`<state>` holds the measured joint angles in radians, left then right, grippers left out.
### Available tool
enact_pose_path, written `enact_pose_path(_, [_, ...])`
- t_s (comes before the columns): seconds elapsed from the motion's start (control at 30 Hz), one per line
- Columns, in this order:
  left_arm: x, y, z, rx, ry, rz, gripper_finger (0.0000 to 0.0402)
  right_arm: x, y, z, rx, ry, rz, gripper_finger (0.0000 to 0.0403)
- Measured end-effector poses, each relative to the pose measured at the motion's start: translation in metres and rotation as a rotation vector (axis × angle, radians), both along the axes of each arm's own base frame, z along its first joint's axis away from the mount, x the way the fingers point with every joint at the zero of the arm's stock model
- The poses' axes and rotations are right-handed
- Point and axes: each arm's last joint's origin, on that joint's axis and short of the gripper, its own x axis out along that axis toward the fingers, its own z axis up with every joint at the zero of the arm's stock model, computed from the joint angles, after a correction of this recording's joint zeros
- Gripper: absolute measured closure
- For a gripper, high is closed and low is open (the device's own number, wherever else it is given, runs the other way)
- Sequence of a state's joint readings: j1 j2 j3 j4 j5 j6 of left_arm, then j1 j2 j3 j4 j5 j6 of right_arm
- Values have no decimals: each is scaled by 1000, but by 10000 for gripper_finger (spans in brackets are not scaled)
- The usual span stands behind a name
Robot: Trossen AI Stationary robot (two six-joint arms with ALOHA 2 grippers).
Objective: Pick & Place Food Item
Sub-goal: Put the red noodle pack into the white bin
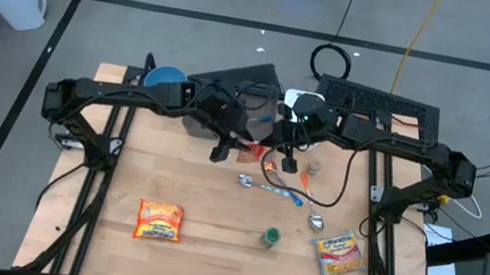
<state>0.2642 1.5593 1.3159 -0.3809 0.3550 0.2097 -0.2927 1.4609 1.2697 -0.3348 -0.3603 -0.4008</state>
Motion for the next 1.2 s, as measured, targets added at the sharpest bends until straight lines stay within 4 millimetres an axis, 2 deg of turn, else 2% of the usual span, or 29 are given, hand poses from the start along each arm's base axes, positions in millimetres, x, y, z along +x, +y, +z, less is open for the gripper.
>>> enact_pose_path(0.2, [-1, 0, 1, -1, 4, 20, 199, 0, 0, 0, -4, 0, -3, 403])
enact_pose_path(0.33, [-8, 0, 12, 57, -19, 68, 173, -3, 0, 2, -29, 11, -36, 403])
enact_pose_path(0.6, [-46, -3, 56, 131, -147, 107, 163, -11, 0, 10, -53, -2, -53, 403])
enact_pose_path(0.7, [-58, -5, 62, 128, -138, 113, 162, -21, -3, 16, -107, 19, -118, 403])
enact_pose_path(0.87, [-65, -7, 58, 101, -63, 103, 162, -42, -16, 35, -147, -37, -202, 403])
enact_pose_path(1.0, [-65, -10, 49, 50, -35, 53, 162, -57, -33, 41, -169, -52, -272, 403])
enact_pose_path(1.2, [-63, -14, 22, -21, 12, 1, 162, -77, -69, 37, -133, -16, -371, 403])
